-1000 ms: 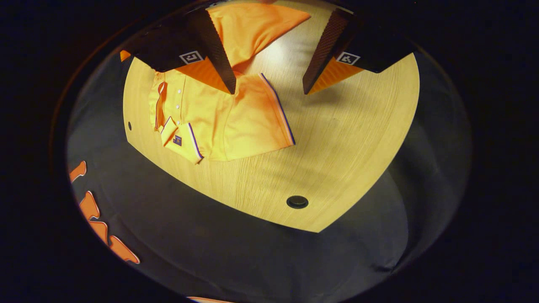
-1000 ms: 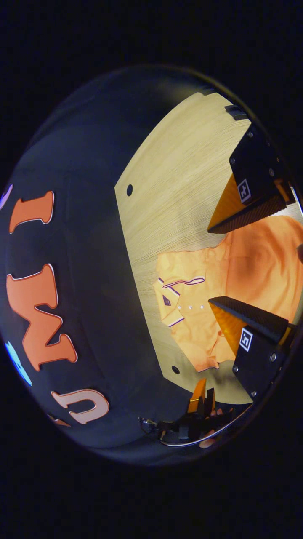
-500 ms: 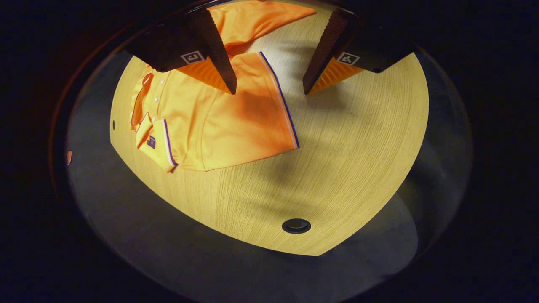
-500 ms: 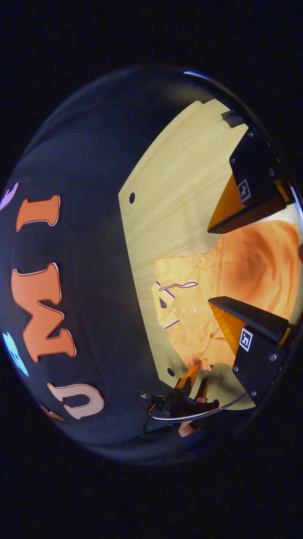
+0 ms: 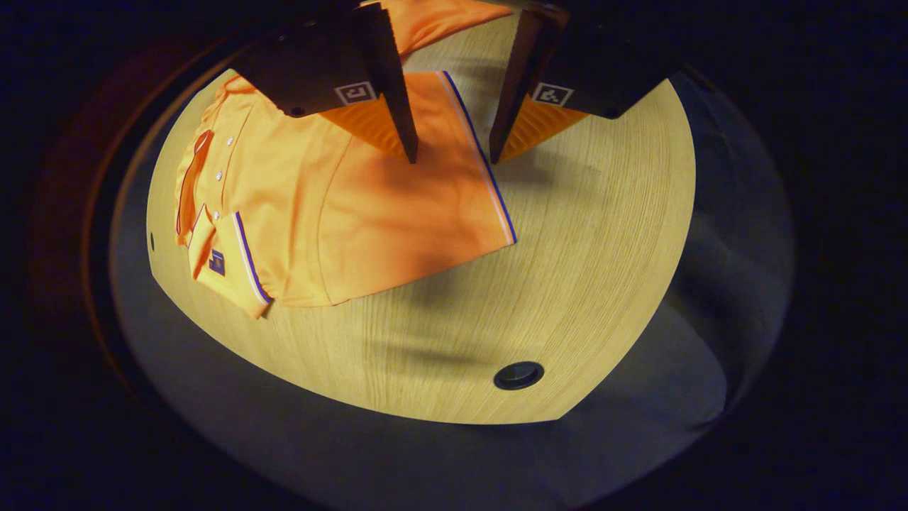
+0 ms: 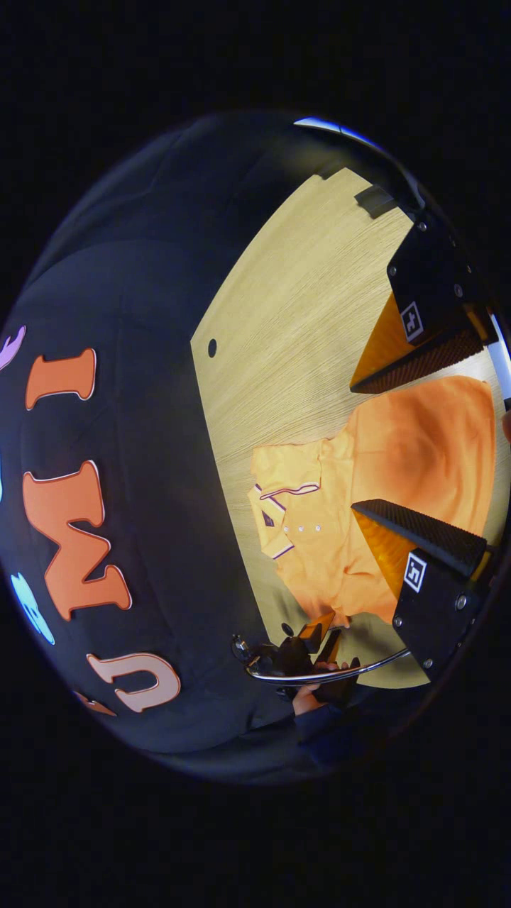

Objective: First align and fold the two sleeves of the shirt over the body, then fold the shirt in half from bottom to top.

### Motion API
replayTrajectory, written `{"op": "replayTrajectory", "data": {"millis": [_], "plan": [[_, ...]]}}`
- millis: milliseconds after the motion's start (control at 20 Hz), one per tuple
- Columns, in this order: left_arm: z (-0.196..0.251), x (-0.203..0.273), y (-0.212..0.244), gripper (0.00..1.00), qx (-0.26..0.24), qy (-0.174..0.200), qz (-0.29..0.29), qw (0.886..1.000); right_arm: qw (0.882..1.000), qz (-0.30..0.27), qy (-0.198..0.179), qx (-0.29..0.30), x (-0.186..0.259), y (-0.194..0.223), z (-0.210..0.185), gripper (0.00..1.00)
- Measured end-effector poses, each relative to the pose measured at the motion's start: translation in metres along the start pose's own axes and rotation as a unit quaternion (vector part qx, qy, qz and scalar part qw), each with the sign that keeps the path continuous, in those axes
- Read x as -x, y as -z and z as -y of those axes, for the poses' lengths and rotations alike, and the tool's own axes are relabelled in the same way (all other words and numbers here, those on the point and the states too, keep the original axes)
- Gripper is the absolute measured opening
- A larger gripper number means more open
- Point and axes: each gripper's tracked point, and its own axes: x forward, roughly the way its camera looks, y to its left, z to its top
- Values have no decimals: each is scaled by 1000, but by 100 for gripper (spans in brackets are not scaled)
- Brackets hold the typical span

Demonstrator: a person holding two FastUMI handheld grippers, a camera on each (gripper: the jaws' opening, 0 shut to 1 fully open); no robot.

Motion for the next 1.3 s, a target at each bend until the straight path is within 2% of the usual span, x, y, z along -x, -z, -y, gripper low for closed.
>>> {"op": "replayTrajectory", "data": {"millis": [150,200,250,400,700,950,1300], "plan": [[4,1,-7,16,-36,25,43,998,1000,5,6,-1,0,2,5,92],[6,-3,-8,16,-47,30,48,997,1000,13,13,1,-2,-2,9,92],[10,0,-5,4,-54,42,55,996,1000,12,13,2,0,-1,8,92],[17,11,-16,4,-64,63,81,993,1000,11,13,2,0,1,12,92],[44,54,-46,4,-128,79,150,977,1000,0,4,7,0,10,12,92],[74,59,-42,4,-166,92,143,971,1000,-13,-7,13,0,20,10,92],[123,59,-35,4,-179,133,137,965,1000,-25,-4,10,6,32,24,92]]}}
